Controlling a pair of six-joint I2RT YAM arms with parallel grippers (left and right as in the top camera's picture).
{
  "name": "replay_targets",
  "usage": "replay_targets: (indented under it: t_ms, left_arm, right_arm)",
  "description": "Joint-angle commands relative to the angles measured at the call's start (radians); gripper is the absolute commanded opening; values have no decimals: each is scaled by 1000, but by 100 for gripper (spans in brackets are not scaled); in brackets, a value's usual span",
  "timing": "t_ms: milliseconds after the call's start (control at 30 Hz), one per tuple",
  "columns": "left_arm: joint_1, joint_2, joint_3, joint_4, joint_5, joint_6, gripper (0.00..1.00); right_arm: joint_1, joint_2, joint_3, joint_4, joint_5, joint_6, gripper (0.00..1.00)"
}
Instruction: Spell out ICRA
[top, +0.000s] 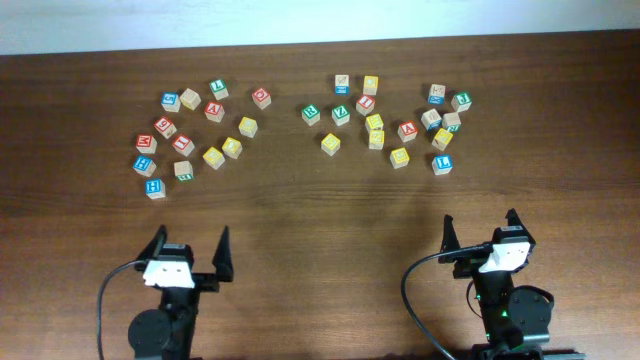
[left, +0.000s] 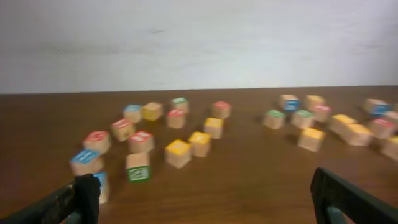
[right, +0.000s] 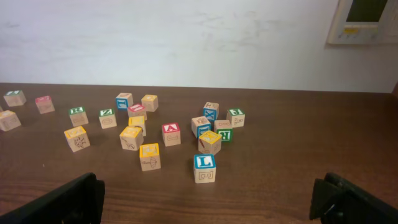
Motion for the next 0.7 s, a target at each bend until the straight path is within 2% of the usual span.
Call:
replay_targets:
  t_ms: [0,67,167,233,300,400,533,667]
  left_arm:
    - [-5,5,-2,63,210,12,99]
    - [-5,5,-2,183,323,12,99]
    - [-5,5,-2,456,455,12,99]
    - [-5,5,-2,537,472,-5,99]
    - [-5,5,-2,567,471,-49,99]
    - [-5,5,-2,583,471,-48,99]
    - [-5,5,7,684,471,-69,99]
    - [-5,5,66,693,455,-86,99]
  right_arm:
    - [-8,-6,-5,-5,6,4,98]
    - [-8,-6,-5,-5,6,4,98]
    - [-8,-6,-5,-5,6,4,98]
    - [-8,-6,-5,-5,6,4,98]
    - [-8,-6,-5,-5,6,4,98]
    - [-8,-6,-5,-5,6,4,99]
    - [-7,-6,-5,-5,6,4,98]
    - [-8,-6,-5,-5,6,4,98]
